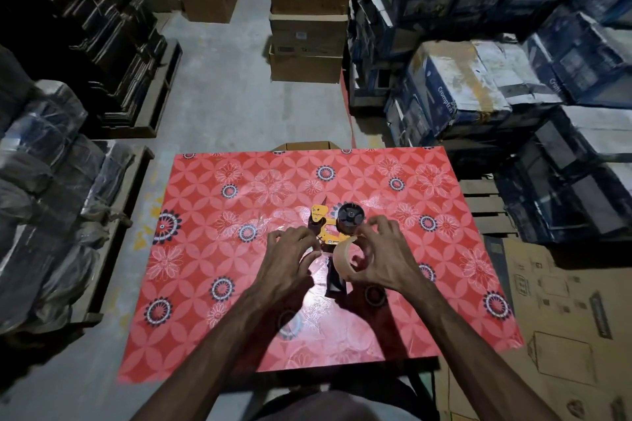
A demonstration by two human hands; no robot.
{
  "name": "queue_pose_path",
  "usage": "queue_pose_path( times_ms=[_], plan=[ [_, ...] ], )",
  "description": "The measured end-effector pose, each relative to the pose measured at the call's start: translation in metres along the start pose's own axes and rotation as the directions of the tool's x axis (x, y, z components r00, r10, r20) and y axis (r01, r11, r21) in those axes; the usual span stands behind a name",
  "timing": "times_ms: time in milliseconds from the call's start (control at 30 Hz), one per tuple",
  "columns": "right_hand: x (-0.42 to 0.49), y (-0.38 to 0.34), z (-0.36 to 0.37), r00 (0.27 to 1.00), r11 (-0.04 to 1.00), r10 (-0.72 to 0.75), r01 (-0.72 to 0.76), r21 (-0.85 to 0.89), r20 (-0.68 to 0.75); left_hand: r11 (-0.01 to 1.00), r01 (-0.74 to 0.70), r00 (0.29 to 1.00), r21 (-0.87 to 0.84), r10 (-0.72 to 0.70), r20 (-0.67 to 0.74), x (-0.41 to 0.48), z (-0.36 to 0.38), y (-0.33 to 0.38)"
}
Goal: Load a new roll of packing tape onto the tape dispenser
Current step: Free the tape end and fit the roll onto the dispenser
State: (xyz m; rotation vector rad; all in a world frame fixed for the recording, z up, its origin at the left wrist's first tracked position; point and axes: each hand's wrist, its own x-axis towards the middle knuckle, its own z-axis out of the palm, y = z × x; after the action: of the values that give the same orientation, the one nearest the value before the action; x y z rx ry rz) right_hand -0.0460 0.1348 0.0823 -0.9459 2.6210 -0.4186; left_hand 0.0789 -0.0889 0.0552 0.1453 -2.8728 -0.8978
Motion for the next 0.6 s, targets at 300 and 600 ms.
queue_pose_path(
  times_ms=[300,600],
  plan=[
    [0.031,0.014,-0.004,0.99,0.989,-0.138,0.138,0.06,0.003,0.997,0.067,0.996,-0.039,-0.069,-0.052,0.026,0.016,-0.003],
    [0.111,0.051,0.005,0.967,0.984,-0.173,0.176,0.0,0.189,0.986,0.16,0.987,-0.042,-0.161,-0.015,0.073,0.043,-0.023]
  ],
)
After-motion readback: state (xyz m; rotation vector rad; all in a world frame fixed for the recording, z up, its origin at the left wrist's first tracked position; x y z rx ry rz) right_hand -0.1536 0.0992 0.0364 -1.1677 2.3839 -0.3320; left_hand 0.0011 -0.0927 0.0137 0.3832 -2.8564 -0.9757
